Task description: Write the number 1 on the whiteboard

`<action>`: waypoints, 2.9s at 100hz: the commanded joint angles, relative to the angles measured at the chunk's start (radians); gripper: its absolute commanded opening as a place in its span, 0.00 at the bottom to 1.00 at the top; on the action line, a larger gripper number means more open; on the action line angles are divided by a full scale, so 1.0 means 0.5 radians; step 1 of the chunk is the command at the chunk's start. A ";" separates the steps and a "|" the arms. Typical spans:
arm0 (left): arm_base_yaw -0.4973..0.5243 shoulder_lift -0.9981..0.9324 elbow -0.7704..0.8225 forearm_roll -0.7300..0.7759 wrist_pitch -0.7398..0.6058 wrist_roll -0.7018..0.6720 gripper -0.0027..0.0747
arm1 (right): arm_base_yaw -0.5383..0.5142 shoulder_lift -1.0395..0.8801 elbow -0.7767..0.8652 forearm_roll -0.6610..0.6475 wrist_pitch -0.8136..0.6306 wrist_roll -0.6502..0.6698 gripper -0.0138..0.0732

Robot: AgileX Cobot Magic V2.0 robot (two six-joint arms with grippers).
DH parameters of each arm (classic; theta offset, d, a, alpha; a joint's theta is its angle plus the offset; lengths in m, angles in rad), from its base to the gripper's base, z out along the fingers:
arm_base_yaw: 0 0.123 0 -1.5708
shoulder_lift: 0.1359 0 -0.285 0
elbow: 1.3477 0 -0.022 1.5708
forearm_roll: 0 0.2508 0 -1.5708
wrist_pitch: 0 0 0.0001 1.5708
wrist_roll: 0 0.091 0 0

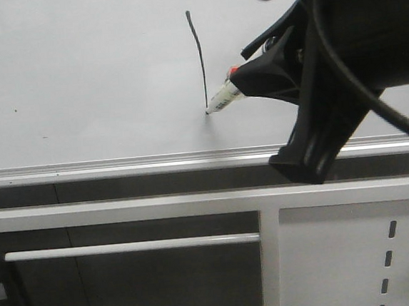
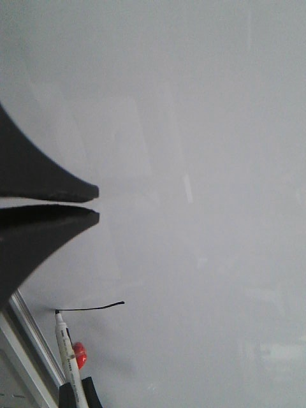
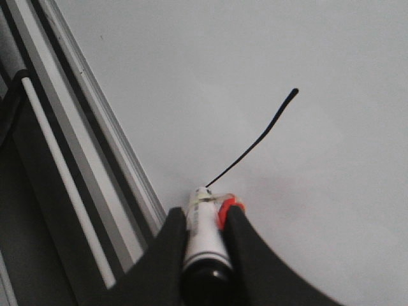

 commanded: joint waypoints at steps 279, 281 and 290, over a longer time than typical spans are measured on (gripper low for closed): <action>-0.010 1.286 -0.806 -2.683 0.272 3.025 0.30 | 0.125 -0.448 -0.674 1.383 1.789 0.011 0.10; -0.010 1.286 -0.805 -2.687 0.268 3.025 0.29 | 0.125 -0.448 -0.674 1.373 1.780 0.011 0.10; -0.010 1.286 -0.810 -2.707 0.255 3.025 0.24 | 0.125 -0.445 -0.657 1.331 1.743 0.011 0.10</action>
